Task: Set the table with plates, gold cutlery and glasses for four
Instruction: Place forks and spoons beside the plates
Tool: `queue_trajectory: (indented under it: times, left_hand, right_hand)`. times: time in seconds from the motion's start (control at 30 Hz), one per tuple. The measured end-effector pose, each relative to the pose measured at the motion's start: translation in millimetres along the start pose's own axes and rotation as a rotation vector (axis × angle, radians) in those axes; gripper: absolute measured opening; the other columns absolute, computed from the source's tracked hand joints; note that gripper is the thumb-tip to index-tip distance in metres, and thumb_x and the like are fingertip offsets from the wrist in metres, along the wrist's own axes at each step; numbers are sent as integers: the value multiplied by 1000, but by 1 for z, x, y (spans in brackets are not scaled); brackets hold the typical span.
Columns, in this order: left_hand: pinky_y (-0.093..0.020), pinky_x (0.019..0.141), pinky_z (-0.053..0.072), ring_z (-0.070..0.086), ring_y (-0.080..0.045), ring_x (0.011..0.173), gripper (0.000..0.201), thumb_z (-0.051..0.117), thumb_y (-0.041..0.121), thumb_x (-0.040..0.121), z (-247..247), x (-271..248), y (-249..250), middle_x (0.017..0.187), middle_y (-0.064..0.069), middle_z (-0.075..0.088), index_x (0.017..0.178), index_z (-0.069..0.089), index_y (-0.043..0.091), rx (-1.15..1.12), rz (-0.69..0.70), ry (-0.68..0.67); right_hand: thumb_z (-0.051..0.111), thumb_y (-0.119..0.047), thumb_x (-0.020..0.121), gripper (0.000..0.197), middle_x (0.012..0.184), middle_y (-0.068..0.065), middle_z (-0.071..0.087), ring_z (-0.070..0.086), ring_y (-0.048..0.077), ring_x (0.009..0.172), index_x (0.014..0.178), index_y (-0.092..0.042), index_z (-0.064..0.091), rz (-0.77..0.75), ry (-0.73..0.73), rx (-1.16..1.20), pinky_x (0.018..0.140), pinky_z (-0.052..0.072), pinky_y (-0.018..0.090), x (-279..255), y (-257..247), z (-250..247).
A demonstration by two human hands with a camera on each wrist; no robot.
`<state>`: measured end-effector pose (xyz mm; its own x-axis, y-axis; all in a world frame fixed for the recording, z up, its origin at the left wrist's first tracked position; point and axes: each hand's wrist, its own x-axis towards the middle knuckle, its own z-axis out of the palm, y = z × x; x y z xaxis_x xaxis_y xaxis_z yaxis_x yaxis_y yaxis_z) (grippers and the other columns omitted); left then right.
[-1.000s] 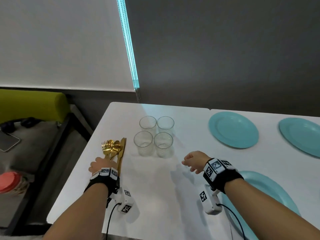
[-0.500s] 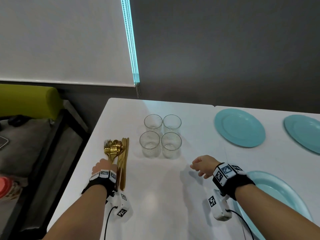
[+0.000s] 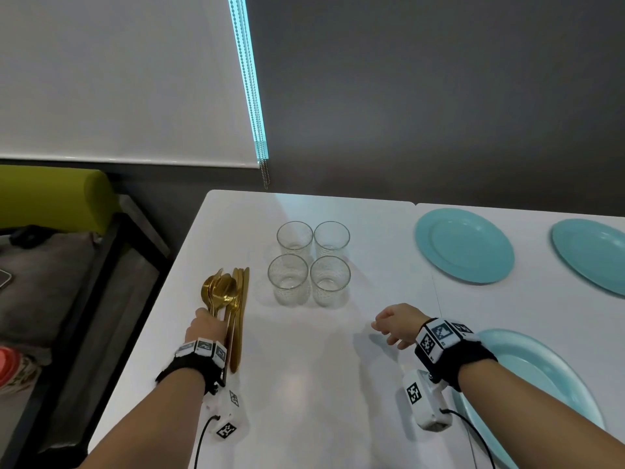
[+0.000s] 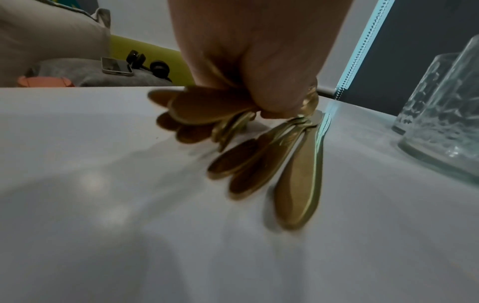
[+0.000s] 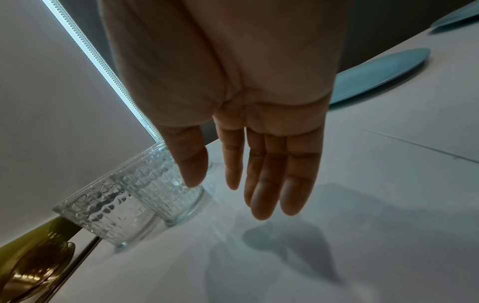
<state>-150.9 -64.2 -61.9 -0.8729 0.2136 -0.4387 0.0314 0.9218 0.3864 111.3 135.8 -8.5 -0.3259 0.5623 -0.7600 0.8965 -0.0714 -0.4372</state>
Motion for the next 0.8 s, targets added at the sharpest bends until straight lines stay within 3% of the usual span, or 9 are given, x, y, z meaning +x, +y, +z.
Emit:
queue_trajectory:
  times: [0.1,0.2,0.3,0.4,0.5,0.63,0.8]
  left_hand:
    - [-43,84,46,57,-43,103,33,46,18,92,-5,-6,2,112,-29,57,116,41,-4,-77,20,18]
    - [-41,77,41,55,-43,103,28,42,5,90,-17,-11,13,115,-30,54,117,39,-4,-191,49,92]
    - [-44,82,42,54,-44,105,22,38,2,92,-34,-22,36,115,-31,54,113,40,-4,-348,129,175]
    - [-41,76,43,58,-41,94,4,36,9,96,-55,-47,65,97,-24,55,99,36,6,-434,274,179]
    - [-36,70,42,54,-26,73,9,36,20,98,-61,-78,94,86,-12,53,99,35,11,-446,449,74]
    - [-48,83,51,61,-35,88,11,43,27,94,-41,-113,129,87,-7,56,98,42,17,-546,567,-167]
    - [-45,74,53,62,-35,82,6,42,21,94,3,-166,157,81,-8,54,89,42,19,-557,618,-434]
  right_hand:
    - [59,-24,91,13,79,-1,54,53,13,66,99,-15,55,-3,-1,5,56,44,22,-2,1,-1]
    - [59,-23,92,11,79,-1,54,53,13,67,99,-15,56,-14,5,17,57,44,23,-5,-1,-3]
    - [58,-23,92,11,79,-1,54,53,14,68,99,-14,56,-42,4,24,58,44,23,-10,-5,-6]
    - [57,-23,93,10,78,-2,53,55,17,73,99,-14,56,-86,4,29,59,44,23,-17,-11,-9]
    - [57,-23,93,16,84,-2,56,57,18,78,106,-13,58,-146,24,64,60,45,22,-28,-18,-14]
    - [56,-21,93,26,93,4,58,57,14,69,114,-7,60,-274,79,204,60,44,23,-44,-26,-23]
    - [55,-30,94,18,95,0,65,59,12,73,105,-17,61,-415,118,420,66,49,23,-66,-23,-39]
